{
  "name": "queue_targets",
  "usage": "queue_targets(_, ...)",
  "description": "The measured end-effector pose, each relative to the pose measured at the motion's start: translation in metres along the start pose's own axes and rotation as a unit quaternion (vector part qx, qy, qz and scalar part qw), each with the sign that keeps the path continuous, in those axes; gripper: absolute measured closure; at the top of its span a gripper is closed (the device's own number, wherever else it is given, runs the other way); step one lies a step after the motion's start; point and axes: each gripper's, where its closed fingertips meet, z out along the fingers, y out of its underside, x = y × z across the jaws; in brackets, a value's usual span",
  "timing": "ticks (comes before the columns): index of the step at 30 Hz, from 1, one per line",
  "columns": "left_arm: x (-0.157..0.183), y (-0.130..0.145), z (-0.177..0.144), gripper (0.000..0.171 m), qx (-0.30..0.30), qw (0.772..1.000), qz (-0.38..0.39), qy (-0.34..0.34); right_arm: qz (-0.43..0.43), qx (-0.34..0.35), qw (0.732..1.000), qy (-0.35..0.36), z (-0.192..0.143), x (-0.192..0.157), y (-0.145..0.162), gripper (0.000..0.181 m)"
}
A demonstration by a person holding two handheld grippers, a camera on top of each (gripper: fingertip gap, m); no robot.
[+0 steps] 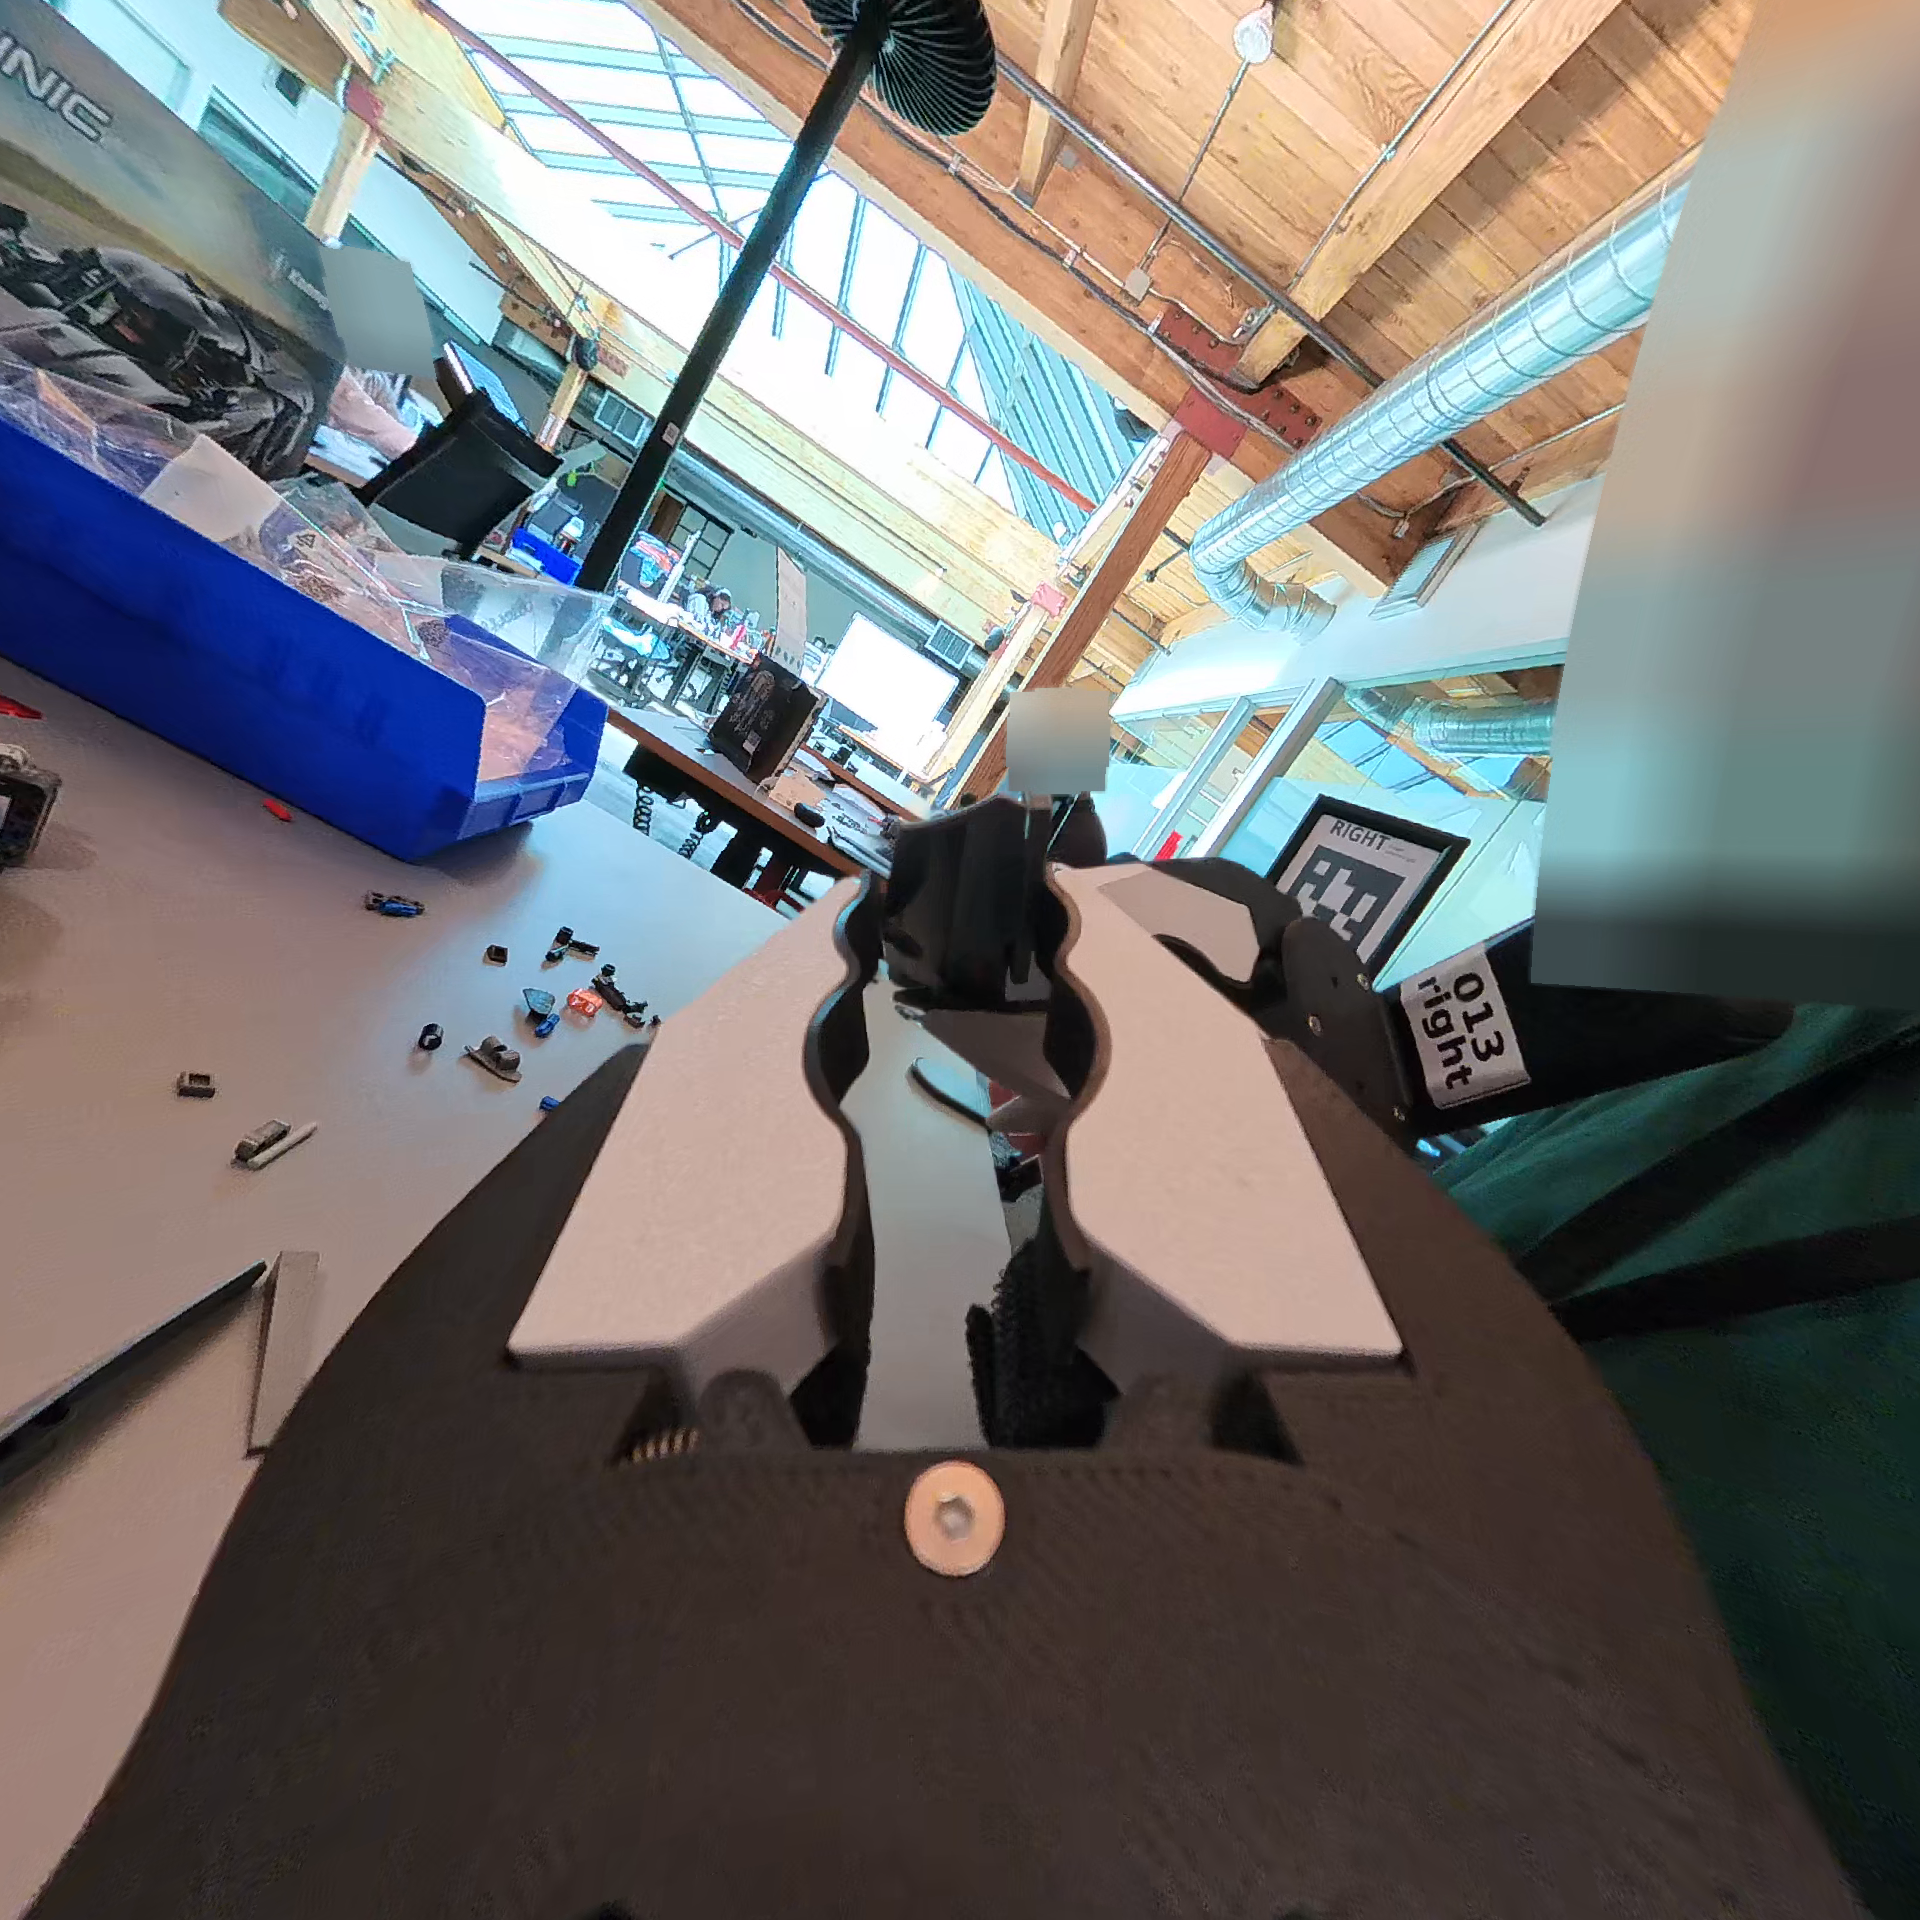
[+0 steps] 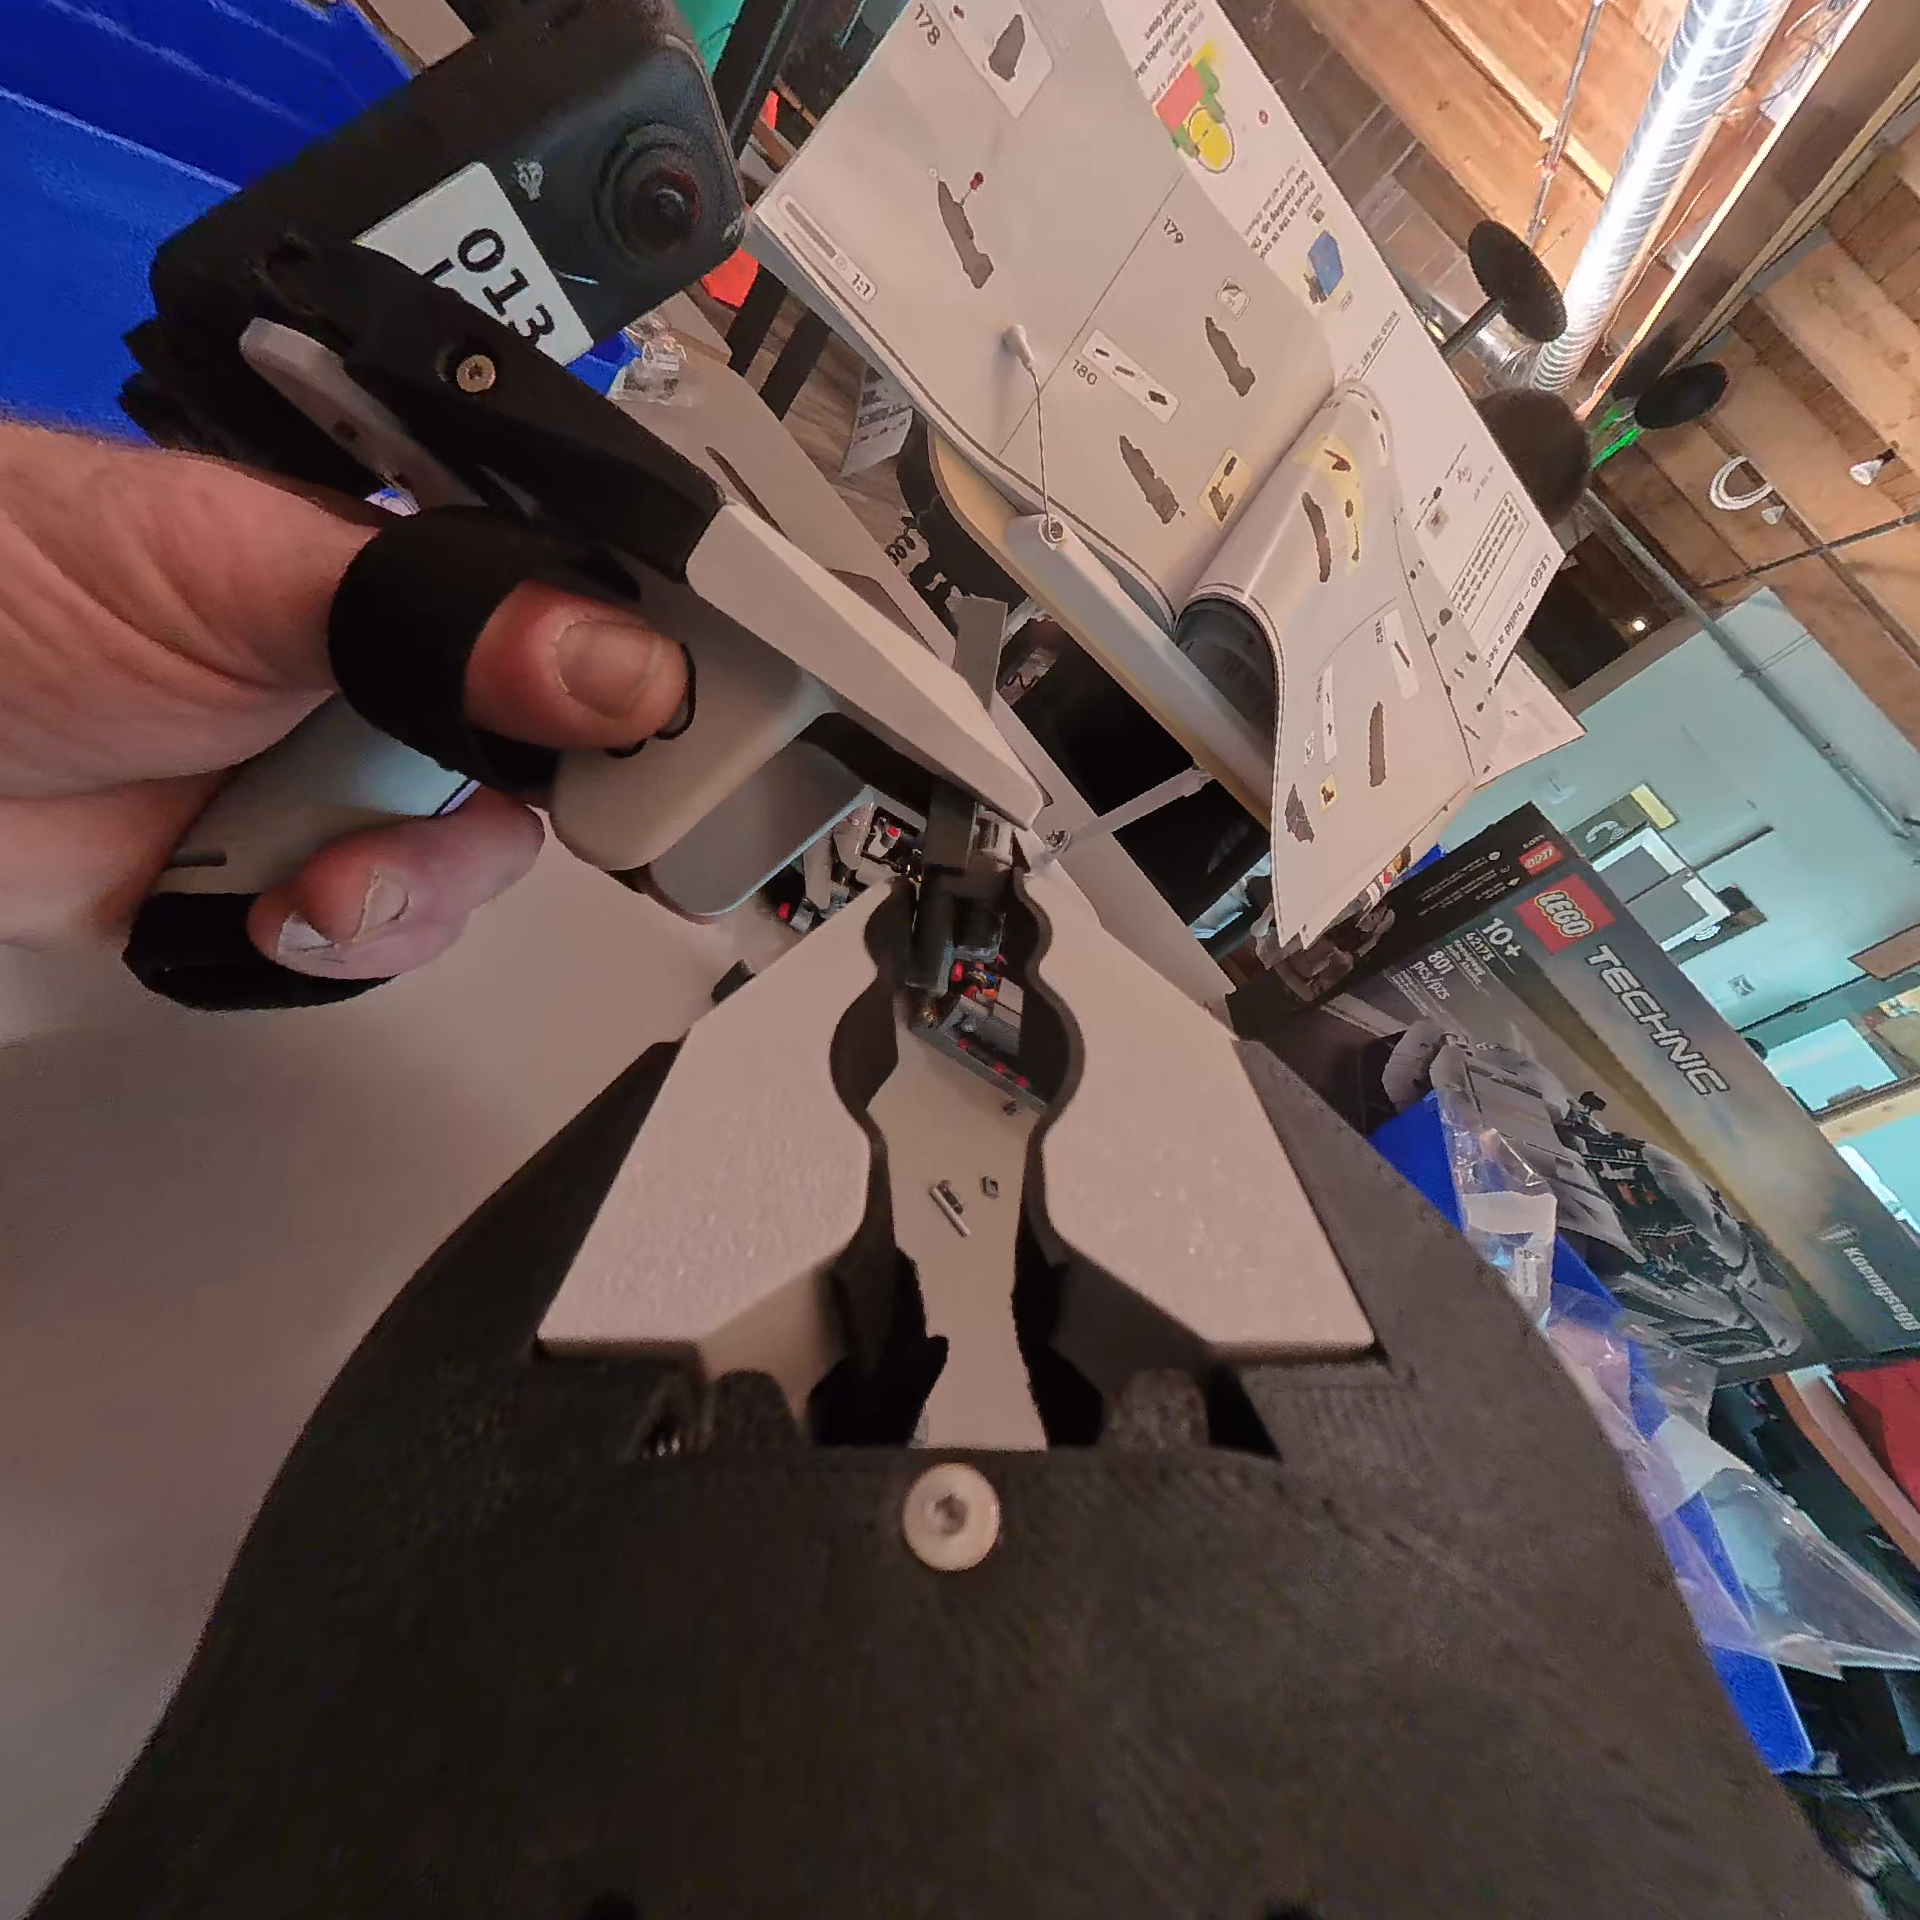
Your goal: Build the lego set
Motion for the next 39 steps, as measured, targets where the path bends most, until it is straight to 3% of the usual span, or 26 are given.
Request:
queue_targets(10, 0.005, 0.001, 0.0, 0.146, -0.018, 0.997, -0.037, 0.058, 0.058, 0.023, 0.997, -0.049, -0.008, -0.006, -0.004, 0.161)
queue_targets(21, 0.001, 0.005, 0.001, 0.147, -0.058, 0.996, -0.016, 0.06, 0.166, 0.058, 0.978, -0.116, -0.021, 0.004, 0.001, 0.163)
queue_targets(24, -0.007, 0.007, -0.003, 0.147, -0.087, 0.996, 0.007, 0.036, 0.225, 0.015, 0.964, -0.144, -0.03, 0.028, 0.038, 0.169)
queue_targets(28, -0.023, 0.011, -0.008, 0.147, -0.133, 0.99, 0.04, 0.001, 0.284, -0.105, 0.94, -0.16, -0.047, 0.066, 0.124, 0.167)
queue_targets(32, -0.033, 0.01, -0.009, 0.147, -0.148, 0.988, 0.05, -0.007, 0.276, -0.215, 0.922, -0.164, -0.064, 0.08, 0.199, 0.171)
queue_targets(34, -0.038, 0.013, -0.009, 0.147, -0.155, 0.986, 0.053, -0.014, 0.285, -0.245, 0.908, -0.185, -0.067, 0.068, 0.216, 0.17)
queue_targets(39, -0.045, 0.02, -0.009, 0.147, -0.16, 0.986, 0.05, -0.018, 0.255, -0.285, 0.907, -0.179, -0.067, 0.043, 0.238, 0.171)
